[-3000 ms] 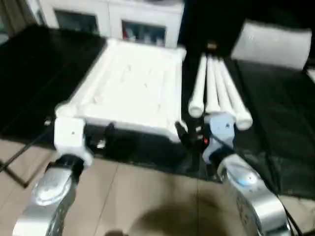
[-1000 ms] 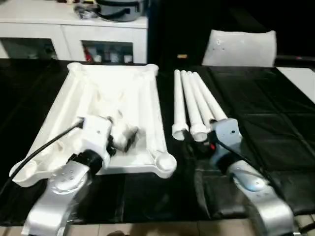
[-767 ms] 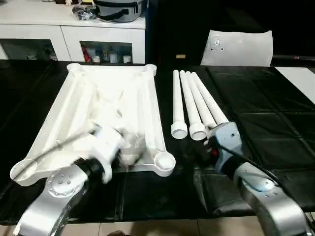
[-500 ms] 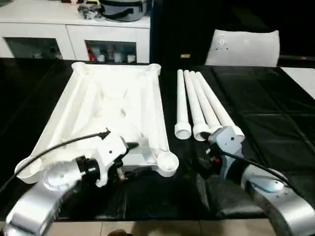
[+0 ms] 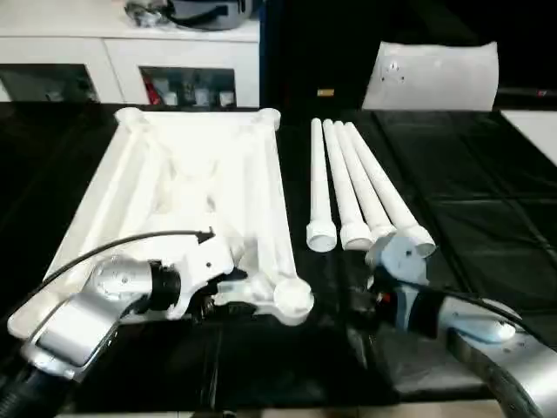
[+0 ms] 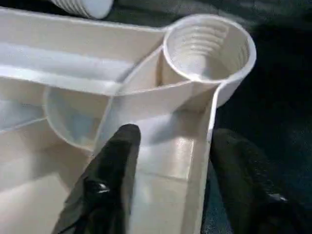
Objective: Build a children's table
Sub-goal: Move table base
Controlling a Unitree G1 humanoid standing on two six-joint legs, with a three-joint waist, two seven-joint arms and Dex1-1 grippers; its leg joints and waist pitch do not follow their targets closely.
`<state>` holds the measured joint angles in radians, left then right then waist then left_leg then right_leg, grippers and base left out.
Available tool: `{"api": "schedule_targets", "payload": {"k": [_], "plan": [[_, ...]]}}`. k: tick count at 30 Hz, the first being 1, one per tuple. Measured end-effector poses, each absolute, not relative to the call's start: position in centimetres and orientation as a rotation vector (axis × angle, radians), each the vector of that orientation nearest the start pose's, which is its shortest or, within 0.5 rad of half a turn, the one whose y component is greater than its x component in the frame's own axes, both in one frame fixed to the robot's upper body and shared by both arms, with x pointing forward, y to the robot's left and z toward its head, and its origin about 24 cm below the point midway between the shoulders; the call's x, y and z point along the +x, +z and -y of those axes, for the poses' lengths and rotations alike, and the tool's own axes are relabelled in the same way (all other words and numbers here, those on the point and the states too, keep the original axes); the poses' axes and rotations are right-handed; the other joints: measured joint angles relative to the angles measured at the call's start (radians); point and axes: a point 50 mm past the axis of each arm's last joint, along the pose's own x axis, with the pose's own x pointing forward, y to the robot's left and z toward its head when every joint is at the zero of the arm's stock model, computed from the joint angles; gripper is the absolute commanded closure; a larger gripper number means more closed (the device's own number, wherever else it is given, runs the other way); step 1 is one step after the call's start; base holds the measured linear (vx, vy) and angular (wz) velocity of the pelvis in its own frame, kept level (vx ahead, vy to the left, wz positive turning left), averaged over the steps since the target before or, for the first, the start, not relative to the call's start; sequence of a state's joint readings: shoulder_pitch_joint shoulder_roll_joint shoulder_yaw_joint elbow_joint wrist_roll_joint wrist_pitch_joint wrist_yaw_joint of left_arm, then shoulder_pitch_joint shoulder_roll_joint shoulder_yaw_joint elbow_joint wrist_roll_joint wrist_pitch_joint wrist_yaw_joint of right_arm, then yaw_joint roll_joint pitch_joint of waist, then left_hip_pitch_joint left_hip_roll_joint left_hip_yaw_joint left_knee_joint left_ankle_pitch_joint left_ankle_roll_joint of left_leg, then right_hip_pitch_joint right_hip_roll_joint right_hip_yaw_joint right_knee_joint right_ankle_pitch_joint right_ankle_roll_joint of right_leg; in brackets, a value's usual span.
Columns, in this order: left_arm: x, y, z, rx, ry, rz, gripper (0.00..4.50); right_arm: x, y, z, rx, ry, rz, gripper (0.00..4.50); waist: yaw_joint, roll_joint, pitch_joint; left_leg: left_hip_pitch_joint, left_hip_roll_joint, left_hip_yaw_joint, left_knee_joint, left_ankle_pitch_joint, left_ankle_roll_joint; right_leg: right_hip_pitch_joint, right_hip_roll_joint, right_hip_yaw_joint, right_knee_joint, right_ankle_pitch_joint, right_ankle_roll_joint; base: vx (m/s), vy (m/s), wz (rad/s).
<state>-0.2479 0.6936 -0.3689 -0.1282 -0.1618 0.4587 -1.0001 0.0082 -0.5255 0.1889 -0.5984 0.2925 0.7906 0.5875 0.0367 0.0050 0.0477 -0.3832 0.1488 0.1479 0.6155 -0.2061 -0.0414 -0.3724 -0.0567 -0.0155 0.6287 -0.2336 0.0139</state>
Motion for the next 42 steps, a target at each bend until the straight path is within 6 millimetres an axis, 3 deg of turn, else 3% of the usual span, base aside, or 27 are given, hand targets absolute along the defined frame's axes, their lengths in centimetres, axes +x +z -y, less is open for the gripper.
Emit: {"api": "schedule_targets", "payload": {"k": [5, 9, 26, 34, 42], "plan": [[24.6, 6.4, -16.1, 0.457, -1.238, -0.551, 2.71, 20.4, 9.2, 13.5, -0.223, 0.911, -0.393, 0.00, 0.000, 0.001, 0.001, 0.003, 0.000, 0.001, -0.001, 0.000, 0.000, 0.001, 0.000, 0.000, 0.001, 0.000, -0.001, 0.000, 0.000, 0.00], [24.6, 6.3, -16.2, 0.450, -1.244, -0.572, 2.91, 20.0, 9.1, 13.5, -0.228, 0.942, -0.416, 0.00, 0.001, 0.001, 0.002, 0.012, 0.000, 0.002, -0.001, 0.000, 0.000, 0.009, 0.000, 0.001, 0.002, 0.000, -0.001, 0.000, 0.000, 0.00], [24.6, 5.8, -16.1, 0.494, -1.238, -0.563, 4.33, 19.1, 8.7, 12.8, -0.224, 0.992, -0.448, 0.00, -0.002, 0.002, 0.002, 0.015, 0.001, 0.005, -0.006, 0.000, -0.001, 0.008, -0.001, 0.003, 0.001, 0.000, -0.001, 0.000, 0.000, 0.00], [25.4, 5.8, -16.7, 0.465, -1.133, -0.547, 4.47, 19.7, 9.2, 12.3, -0.209, 0.971, -0.408, 0.00, -0.019, 0.001, 0.002, 0.015, 0.002, 0.006, -0.008, 0.001, -0.002, 0.005, 0.000, 0.002, 0.001, 0.000, -0.002, 0.000, 0.000, 0.00], [25.8, 5.9, -17.6, 0.481, -1.094, -0.523, 4.47, 20.3, 9.2, 12.2, -0.202, 0.926, -0.386, 0.00, -0.003, -0.001, 0.003, 0.015, 0.003, 0.008, -0.010, 0.001, -0.001, 0.005, 0.000, 0.002, -0.001, -0.003, -0.004, 0.000, 0.000, 0.00]]}}
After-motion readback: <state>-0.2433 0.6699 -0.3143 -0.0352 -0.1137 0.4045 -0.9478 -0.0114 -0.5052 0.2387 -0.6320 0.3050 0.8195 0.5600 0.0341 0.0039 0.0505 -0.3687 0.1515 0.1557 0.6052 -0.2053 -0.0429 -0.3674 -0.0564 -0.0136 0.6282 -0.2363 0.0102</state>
